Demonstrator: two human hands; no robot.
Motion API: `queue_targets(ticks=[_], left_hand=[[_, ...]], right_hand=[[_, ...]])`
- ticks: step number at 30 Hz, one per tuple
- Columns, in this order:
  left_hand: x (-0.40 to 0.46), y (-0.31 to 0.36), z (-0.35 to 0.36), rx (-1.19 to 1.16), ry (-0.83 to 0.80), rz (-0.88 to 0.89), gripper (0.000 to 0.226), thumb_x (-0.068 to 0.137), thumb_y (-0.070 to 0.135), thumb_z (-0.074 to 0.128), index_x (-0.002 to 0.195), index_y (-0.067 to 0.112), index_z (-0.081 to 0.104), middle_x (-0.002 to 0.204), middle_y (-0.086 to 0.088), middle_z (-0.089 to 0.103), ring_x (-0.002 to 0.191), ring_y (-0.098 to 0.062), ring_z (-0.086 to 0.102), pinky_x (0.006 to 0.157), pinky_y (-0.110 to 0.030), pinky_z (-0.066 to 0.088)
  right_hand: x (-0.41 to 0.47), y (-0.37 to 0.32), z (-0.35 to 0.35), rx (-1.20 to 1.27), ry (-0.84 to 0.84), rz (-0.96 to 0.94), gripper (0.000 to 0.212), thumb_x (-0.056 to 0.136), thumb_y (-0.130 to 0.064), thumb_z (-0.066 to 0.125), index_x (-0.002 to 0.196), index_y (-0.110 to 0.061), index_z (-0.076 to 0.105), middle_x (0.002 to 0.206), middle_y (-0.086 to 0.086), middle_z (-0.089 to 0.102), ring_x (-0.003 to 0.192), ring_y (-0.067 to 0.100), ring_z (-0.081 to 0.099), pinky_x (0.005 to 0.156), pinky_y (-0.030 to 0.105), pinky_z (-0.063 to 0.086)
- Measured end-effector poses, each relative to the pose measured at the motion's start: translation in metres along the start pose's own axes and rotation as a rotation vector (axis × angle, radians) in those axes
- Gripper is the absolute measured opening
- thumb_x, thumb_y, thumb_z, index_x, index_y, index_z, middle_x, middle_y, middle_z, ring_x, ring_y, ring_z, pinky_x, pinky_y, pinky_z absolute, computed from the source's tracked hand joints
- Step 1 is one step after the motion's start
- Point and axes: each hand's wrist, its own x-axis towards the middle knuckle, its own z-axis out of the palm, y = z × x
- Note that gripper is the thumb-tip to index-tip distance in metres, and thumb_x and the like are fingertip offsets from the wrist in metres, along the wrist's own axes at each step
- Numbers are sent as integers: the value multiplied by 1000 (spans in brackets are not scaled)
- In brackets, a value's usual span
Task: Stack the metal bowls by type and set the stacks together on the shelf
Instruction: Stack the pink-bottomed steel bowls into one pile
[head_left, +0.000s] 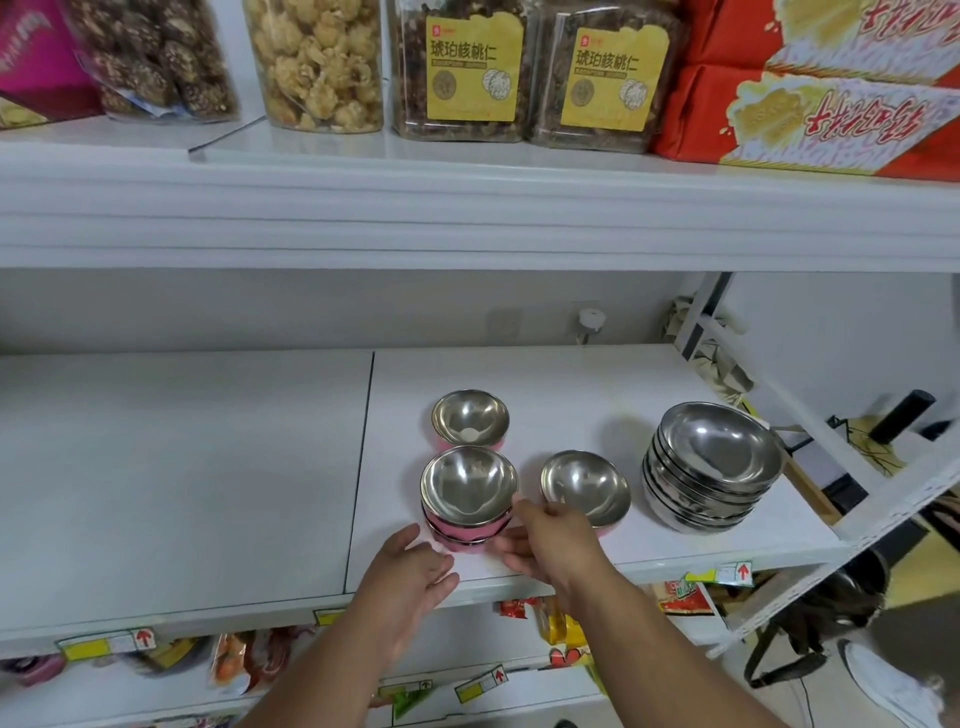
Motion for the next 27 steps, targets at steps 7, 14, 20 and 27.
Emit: queue_targets(ticks=[7, 14, 20, 27], left_hand=[[18, 54, -17, 95, 146, 182, 23, 95, 1, 54, 112, 16, 54, 85, -7, 54, 75, -21, 54, 74, -37, 50], [58, 100, 23, 304, 50, 127, 21, 96, 7, 53, 77, 15, 47, 73, -6, 41, 63, -22, 48, 62, -30, 42], [94, 104, 40, 538, 90, 114, 24, 85, 29, 69, 78, 10, 57, 80, -10, 50, 75, -27, 49, 66, -35, 40], [134, 109, 42, 614, 106, 34, 40, 79, 36, 68, 95, 0, 70, 102, -27, 72, 74, -30, 63, 69, -39, 48]], right_hand=[[-3, 24, -30, 138, 101, 115, 29, 99, -28, 59, 109, -1, 61, 95, 23, 73, 76, 27, 74, 67, 36, 65], [7, 29, -53, 260, 203, 192, 22, 100, -26, 61, 97, -4, 60, 85, 20, 67, 82, 32, 71, 95, 53, 58], [44, 18, -58, 258, 235, 192, 25, 100, -20, 57, 101, 2, 68, 81, 16, 79, 73, 26, 73, 67, 37, 64], [81, 5, -60, 205, 172, 209, 25, 94, -11, 54, 103, 5, 72, 92, 24, 80, 94, 36, 78, 88, 46, 63]])
